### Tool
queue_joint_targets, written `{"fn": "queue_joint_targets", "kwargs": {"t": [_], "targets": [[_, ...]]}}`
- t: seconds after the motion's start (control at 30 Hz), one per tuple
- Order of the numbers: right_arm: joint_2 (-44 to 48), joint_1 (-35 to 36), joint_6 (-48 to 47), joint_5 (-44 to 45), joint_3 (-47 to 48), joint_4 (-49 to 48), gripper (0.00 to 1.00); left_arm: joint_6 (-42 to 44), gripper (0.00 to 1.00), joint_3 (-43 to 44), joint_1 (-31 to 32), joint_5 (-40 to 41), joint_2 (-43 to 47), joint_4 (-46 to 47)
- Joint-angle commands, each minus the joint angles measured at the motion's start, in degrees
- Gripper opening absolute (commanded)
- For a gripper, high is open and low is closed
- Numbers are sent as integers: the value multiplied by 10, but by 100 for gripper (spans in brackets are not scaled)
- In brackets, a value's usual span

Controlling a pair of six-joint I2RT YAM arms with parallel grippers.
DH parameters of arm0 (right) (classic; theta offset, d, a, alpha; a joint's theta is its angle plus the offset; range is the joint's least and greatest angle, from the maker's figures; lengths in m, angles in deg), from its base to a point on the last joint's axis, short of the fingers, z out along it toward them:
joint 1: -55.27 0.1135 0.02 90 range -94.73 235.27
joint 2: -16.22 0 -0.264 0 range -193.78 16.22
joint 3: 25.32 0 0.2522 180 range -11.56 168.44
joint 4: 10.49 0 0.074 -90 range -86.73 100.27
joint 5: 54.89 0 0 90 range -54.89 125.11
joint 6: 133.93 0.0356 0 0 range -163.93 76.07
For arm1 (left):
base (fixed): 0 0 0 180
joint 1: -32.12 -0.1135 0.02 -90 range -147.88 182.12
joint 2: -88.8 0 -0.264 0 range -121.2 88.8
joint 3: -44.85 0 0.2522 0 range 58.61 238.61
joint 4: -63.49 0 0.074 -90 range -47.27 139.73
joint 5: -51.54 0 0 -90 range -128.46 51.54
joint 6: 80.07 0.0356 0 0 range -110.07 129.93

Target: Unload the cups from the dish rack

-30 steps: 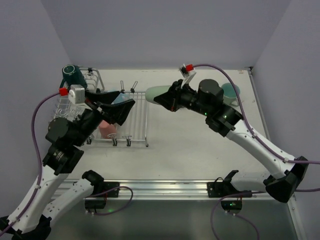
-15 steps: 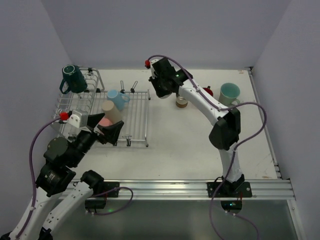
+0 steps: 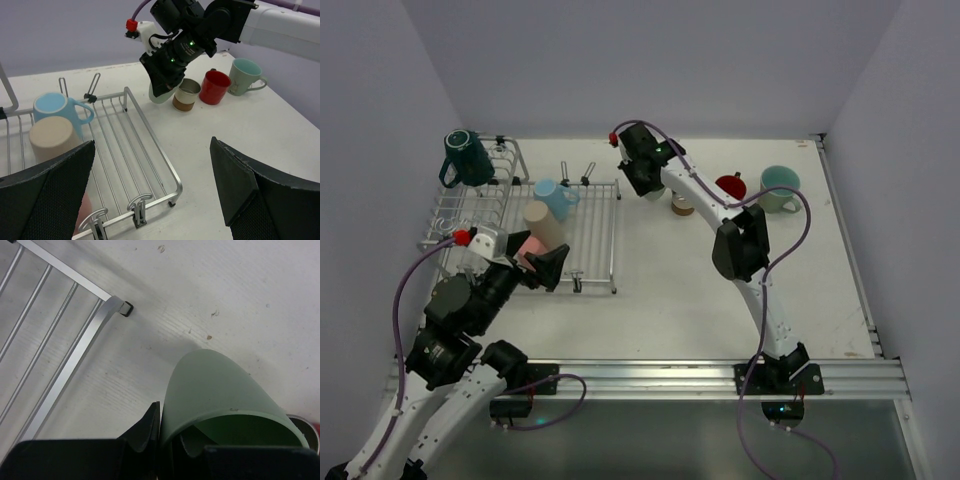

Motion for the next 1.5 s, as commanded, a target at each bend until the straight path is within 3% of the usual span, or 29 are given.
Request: {"fn": "queue_joint_targets", "kwargs": {"t": [0.0, 0.3, 0.67, 0.93, 1.13, 1.23, 1.47], "targets": [[-5, 2, -74, -39, 19, 29, 4, 15, 100, -1, 2, 3, -6, 39], [3, 1, -59, -105, -17, 21, 5, 9, 100, 3, 2, 1, -18, 42], [-11, 2, -54, -104, -17, 23, 9, 5, 100, 14, 2, 18, -29, 35], [17, 1, -55, -100, -23, -2, 30, -5, 100, 45, 2, 35, -70, 28], [35, 2, -54, -99, -36, -20, 34, -15, 100, 52, 2, 45, -75, 29], [50, 3, -47, -115, -39, -36, 40, -17, 100, 73, 2, 55, -90, 25], [158, 7, -6, -142, -77, -105, 76, -20, 100, 184, 2, 126, -169, -4]]}}
